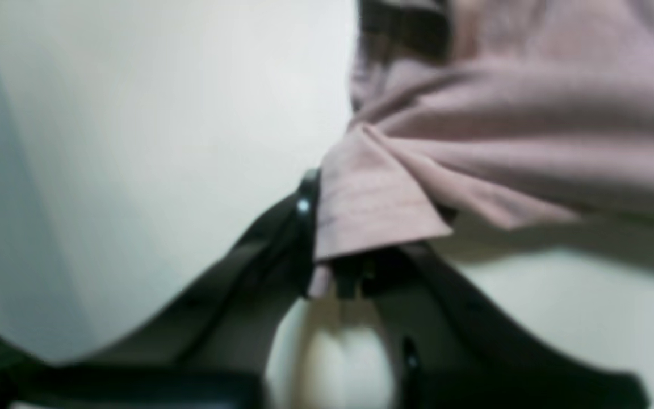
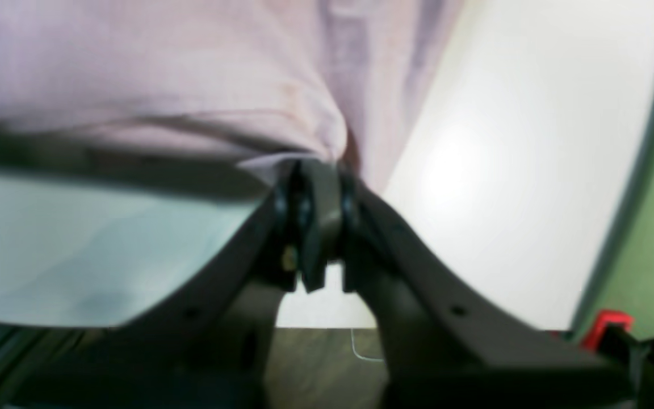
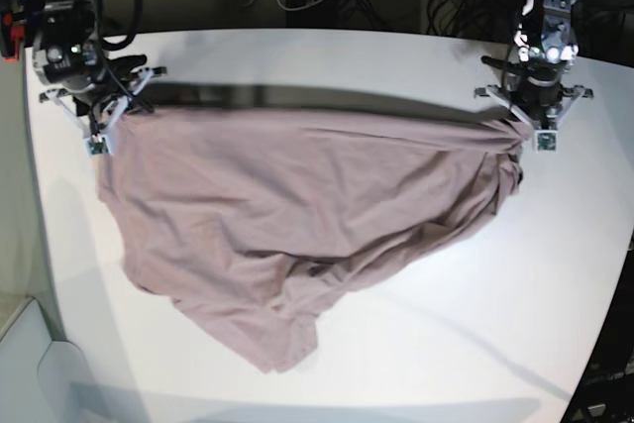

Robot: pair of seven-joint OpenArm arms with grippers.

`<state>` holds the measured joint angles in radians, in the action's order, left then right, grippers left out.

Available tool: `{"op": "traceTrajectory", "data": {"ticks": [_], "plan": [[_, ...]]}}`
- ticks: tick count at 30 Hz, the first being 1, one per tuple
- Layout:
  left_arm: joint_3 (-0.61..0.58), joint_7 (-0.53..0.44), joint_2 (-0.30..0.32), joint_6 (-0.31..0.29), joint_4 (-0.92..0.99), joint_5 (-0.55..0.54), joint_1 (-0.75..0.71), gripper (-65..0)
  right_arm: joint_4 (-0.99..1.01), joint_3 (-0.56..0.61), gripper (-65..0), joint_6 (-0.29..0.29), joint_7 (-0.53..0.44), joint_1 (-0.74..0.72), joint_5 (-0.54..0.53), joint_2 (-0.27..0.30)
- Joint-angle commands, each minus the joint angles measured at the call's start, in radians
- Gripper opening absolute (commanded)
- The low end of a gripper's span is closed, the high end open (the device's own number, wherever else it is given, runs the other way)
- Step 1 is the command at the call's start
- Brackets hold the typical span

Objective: Layout the t-shirt on the table in an organized manner, then fold the t-shirt properly
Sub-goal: 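Lift the held shirt edge with both grippers and drag it outward, then lower the shirt edge and regrasp it with the left gripper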

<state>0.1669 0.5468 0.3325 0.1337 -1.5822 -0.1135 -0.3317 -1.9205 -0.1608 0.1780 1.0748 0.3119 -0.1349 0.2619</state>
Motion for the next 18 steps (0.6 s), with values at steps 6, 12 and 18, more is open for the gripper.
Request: {"op": "traceTrajectory", "data": {"ticks": [6,12,18], "plan": [[0.089,0.0,-0.04,0.013,-0.082,0.013,-0.004,-19.7,-0.033,-0.013,-30.4,-0.008,-0.012,0.005,0.008,0.009],[0.084,0.0,-0.039,0.013,-0.12,0.013,-0.007,-3.7,-0.106,-0.095,-28.1,-0.008,-0.008,-0.004,0.007,0.007],[0.092,0.0,-0.037,0.013,-0.198,0.015,-0.063,-3.7,-0.106,-0.095,-28.0,-0.007,-0.012,-0.072,0.007,0.026]]}}
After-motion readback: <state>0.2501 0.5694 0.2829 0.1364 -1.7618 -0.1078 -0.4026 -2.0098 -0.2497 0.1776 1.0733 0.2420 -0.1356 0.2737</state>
